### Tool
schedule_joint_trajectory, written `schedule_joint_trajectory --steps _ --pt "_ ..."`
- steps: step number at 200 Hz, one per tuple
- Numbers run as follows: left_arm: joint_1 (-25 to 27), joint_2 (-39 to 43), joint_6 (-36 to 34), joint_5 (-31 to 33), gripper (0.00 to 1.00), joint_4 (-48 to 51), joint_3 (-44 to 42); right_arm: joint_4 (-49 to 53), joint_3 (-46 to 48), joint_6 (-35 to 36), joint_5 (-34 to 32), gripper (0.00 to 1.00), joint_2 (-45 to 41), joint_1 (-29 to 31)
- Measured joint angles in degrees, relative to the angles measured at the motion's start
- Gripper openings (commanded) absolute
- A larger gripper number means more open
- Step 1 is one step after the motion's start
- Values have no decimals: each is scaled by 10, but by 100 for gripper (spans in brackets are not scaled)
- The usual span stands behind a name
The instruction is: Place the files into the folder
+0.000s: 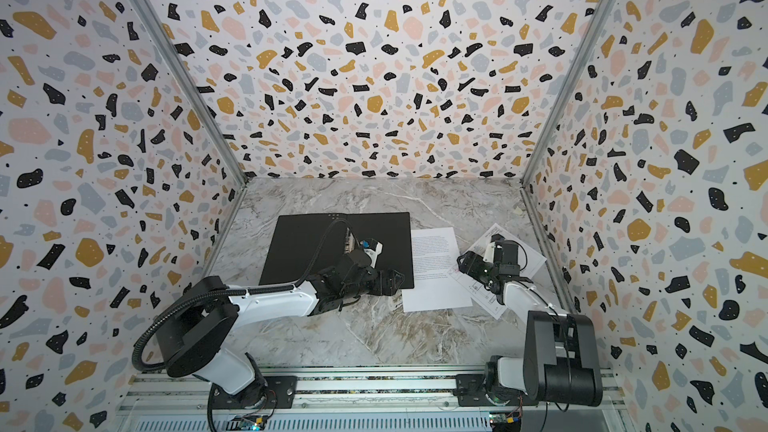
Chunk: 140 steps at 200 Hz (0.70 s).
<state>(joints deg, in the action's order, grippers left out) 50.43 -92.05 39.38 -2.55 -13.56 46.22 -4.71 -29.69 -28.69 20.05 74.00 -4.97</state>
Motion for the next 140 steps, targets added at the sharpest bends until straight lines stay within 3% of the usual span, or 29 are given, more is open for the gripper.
schedule_joint_trajectory --steps 13,80,140 --pt "0 -7 -4 -2 100 2 7 7 2 3 -17 97 -12 -15" --pt "0 -19 -15 -12 100 12 8 55 2 7 -92 99 17 -68" --pt "0 -19 -24 -12 100 17 8 36 -17 27 -71 95 53 -68"
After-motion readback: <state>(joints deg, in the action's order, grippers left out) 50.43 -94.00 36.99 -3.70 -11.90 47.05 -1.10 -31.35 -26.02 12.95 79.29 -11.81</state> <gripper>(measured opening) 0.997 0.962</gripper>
